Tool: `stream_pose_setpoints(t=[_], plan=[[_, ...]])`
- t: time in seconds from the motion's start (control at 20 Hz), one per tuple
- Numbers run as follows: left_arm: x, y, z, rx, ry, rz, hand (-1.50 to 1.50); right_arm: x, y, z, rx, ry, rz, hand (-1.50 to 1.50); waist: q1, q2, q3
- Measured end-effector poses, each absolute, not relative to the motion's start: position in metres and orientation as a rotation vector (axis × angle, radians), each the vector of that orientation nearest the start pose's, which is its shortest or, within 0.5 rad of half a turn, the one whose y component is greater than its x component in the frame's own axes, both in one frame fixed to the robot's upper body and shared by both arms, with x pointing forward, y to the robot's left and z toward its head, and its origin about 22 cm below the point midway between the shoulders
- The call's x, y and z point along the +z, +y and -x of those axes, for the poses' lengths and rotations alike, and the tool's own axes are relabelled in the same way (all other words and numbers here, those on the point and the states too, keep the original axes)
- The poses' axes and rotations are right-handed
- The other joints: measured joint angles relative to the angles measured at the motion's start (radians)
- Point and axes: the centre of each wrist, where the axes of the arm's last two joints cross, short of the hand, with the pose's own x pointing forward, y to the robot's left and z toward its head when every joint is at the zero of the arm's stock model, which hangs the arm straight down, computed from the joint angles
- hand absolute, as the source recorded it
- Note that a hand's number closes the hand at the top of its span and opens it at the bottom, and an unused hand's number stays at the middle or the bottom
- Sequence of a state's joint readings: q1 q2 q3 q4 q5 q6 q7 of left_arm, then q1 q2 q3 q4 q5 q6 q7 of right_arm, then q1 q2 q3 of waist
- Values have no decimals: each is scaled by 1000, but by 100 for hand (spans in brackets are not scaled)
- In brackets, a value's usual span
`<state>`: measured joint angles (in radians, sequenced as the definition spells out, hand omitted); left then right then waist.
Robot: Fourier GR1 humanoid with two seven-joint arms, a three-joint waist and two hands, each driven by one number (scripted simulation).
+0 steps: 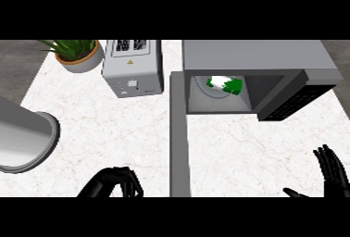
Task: Pick up the milk, place it into the microwave and close the microwave
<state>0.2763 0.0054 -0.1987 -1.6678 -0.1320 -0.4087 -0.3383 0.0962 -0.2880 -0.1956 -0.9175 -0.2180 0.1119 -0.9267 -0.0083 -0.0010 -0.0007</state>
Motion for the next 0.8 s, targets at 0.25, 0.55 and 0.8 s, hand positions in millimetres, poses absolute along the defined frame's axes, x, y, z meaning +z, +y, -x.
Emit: stream_pose_setpoints(t=[0.25, 0.55, 0.8], plan=[[-31, 184, -204, -475, -1702, 379, 150, -119, -400, -132, -142, -1812, 292, -150, 1, 1, 0], [-41, 143, -226, -734, -1526, 461, 150, -111, -421, -127, -133, -1805, 290, -150, -11, 3, 1], [-58, 112, -229, -900, -1388, 533, 150, -103, -427, -127, -129, -1823, 287, -150, -14, 2, 1]])
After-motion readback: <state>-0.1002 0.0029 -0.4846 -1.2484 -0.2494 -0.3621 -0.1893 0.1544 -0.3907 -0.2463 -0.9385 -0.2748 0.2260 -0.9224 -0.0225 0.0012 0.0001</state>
